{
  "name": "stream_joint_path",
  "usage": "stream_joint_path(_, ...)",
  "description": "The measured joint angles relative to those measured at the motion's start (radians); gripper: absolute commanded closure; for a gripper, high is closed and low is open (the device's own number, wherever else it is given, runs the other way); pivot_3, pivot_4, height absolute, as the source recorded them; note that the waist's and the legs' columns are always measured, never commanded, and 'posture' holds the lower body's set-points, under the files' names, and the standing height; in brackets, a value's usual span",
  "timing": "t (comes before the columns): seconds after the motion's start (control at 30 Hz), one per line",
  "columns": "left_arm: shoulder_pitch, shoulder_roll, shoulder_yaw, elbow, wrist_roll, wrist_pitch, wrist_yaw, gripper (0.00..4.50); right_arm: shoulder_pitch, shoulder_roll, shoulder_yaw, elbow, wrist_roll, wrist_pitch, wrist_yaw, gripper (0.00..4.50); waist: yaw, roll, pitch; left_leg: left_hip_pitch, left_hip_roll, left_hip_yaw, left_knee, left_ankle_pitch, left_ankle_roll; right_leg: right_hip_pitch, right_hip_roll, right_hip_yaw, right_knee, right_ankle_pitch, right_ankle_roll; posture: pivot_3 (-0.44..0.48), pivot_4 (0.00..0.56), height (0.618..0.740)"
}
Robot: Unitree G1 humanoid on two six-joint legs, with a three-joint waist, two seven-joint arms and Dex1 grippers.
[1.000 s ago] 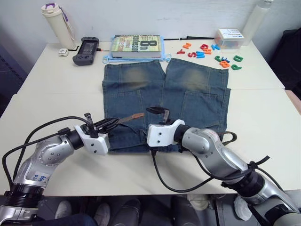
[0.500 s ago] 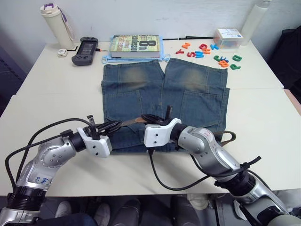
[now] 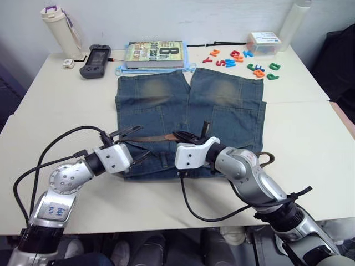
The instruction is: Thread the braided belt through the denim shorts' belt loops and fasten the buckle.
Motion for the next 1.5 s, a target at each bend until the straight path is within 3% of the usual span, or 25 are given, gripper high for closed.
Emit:
stream_joint_path(0.07, 0.018, 0.014, 0.067, -0.101, -0.168, 0.186, -0.004, 0.89, 0.002, -0.004, 0.000, 0.033, -0.023, -0.008, -0.004, 4.50, -0.003, 0.000, 0.000, 0.000, 0.000, 0.000, 0.000, 0.000, 0.000, 0.000, 0.000, 0.001, 0.000, 0.000, 0.000, 0.000, 0.150, 0.740)
stream_joint_path(0.13, 0.079, 0.040, 0.171, -0.233, -0.466, 0.475, 0.067, 0.89, 0.001, 0.001, -0.002, 0.063, -0.044, -0.011, -0.018, 4.50, -0.009, 0.000, 0.000, 0.001, 0.001, 0.001, -0.001, 0.000, 0.000, -0.001, 0.001, 0.003, 0.003, 0.000, 0.000, 0.000, 0.150, 0.740)
stream_joint_path(0.17, 0.099, 0.050, 0.194, -0.258, -0.546, 0.542, 0.093, 0.89, 0.001, 0.001, -0.004, 0.070, -0.048, -0.011, -0.022, 4.50, -0.009, 0.000, 0.000, 0.001, 0.001, 0.001, -0.001, 0.000, 0.000, -0.001, 0.001, 0.003, 0.006, 0.000, 0.000, 0.000, 0.150, 0.740)
stream_joint_path(0.2, 0.149, 0.067, 0.223, -0.286, -0.753, 0.643, 0.177, 0.89, 0.000, 0.007, -0.005, 0.077, -0.054, -0.014, -0.026, 4.50, -0.009, 0.000, 0.000, 0.001, 0.002, 0.001, -0.001, 0.000, -0.001, -0.001, 0.001, 0.004, 0.006, 0.000, -0.001, 0.000, 0.150, 0.740)
stream_joint_path(0.23, 0.186, 0.089, 0.234, -0.302, -0.915, 0.703, 0.244, 0.89, 0.000, 0.009, -0.005, 0.081, -0.056, -0.019, -0.029, 4.50, -0.009, 0.000, 0.000, 0.002, 0.003, 0.001, 0.000, 0.000, -0.001, -0.001, 0.002, 0.005, 0.006, 0.000, -0.001, 0.000, 0.150, 0.740)
stream_joint_path(0.3, 0.315, 0.103, 0.229, -0.326, -1.399, 0.764, 0.482, 0.89, -0.001, 0.019, -0.005, 0.092, -0.062, -0.026, -0.034, 4.50, -0.007, 0.000, 0.000, 0.002, 0.003, 0.001, 0.000, 0.000, -0.001, -0.001, 0.003, 0.007, 0.006, -0.001, -0.001, 0.000, 0.150, 0.740)
stream_joint_path(0.33, 0.366, 0.097, 0.214, -0.339, -1.576, 0.766, 0.581, 0.89, 0.000, 0.026, -0.004, 0.095, -0.067, -0.026, -0.035, 4.50, -0.003, -0.001, 0.000, 0.002, 0.003, 0.002, 0.001, -0.001, -0.002, -0.001, 0.004, 0.007, 0.005, -0.001, -0.002, 0.000, 0.150, 0.740)
stream_joint_path(0.4, 0.432, 0.024, 0.183, -0.387, -1.749, 0.737, 0.714, 0.89, -0.001, 0.040, -0.004, 0.096, -0.069, -0.029, -0.034, 4.50, 0.000, 0.000, 0.000, 0.004, 0.003, 0.004, 0.001, -0.001, -0.002, 0.000, 0.005, 0.009, 0.003, -0.001, -0.002, 0.000, 0.150, 0.740)
stream_joint_path(0.53, 0.414, -0.212, 0.089, -0.422, -1.821, 0.663, 0.931, 0.89, -0.001, 0.044, -0.004, 0.094, -0.070, -0.045, -0.021, 4.50, 0.022, -0.002, -0.001, 0.006, 0.005, 0.010, 0.003, -0.001, -0.002, 0.001, 0.008, 0.011, 0.003, 0.002, -0.005, 0.000, 0.150, 0.740)
stream_joint_path(0.67, 0.293, -0.404, 0.118, -0.341, -1.827, 0.602, 1.145, 0.89, 0.000, 0.013, 0.001, 0.071, -0.086, -0.093, 0.012, 4.50, 0.034, -0.006, -0.003, 0.009, 0.013, 0.014, 0.005, -0.003, -0.006, 0.004, 0.016, 0.012, -0.001, 0.006, -0.008, 0.000, 0.150, 0.740)
stream_joint_path(0.83, 0.218, -0.532, 0.133, -0.347, -1.827, 0.587, 1.263, 0.89, 0.004, -0.016, 0.000, 0.066, -0.106, -0.132, 0.025, 4.50, 0.025, -0.008, -0.004, 0.016, 0.016, 0.022, 0.002, -0.004, -0.007, 0.006, 0.020, 0.018, -0.001, 0.006, -0.008, 0.000, 0.150, 0.740)
stream_joint_path(1.07, 0.176, -0.569, 0.192, -0.312, -1.828, 0.602, 1.323, 0.89, 0.004, -0.010, 0.000, 0.065, -0.118, -0.140, 0.033, 4.50, 0.027, -0.009, -0.004, 0.019, 0.019, 0.027, 0.000, -0.005, -0.008, 0.007, 0.024, 0.023, -0.002, 0.006, -0.009, 0.000, 0.150, 0.740)
stream_joint_path(1.2, 0.171, -0.570, 0.202, -0.297, -1.827, 0.639, 1.330, 2.07, 0.004, -0.001, 0.000, 0.065, -0.121, -0.141, 0.033, 4.50, 0.028, -0.009, -0.004, 0.018, 0.021, 0.027, 0.000, -0.006, -0.008, 0.006, 0.025, 0.023, -0.003, 0.006, -0.010, 0.000, 0.150, 0.740)
stream_joint_path(1.37, 0.157, -0.568, 0.216, -0.265, -1.827, 0.681, 1.327, 4.28, 0.004, 0.004, -0.003, 0.065, -0.129, -0.149, 0.033, 4.50, 0.027, -0.009, -0.004, 0.019, 0.031, 0.028, 0.000, -0.007, -0.011, 0.008, 0.035, 0.024, -0.010, 0.011, -0.014, 0.000, 0.150, 0.740)
stream_joint_path(1.5, 0.143, -0.566, 0.234, -0.242, -1.827, 0.716, 1.315, 4.41, 0.004, 0.007, -0.007, 0.065, -0.133, -0.153, 0.032, 4.50, 0.027, -0.009, -0.004, 0.019, 0.033, 0.029, 0.000, -0.008, -0.013, 0.008, 0.037, 0.024, -0.010, 0.011, -0.015, 0.000, 0.150, 0.740)
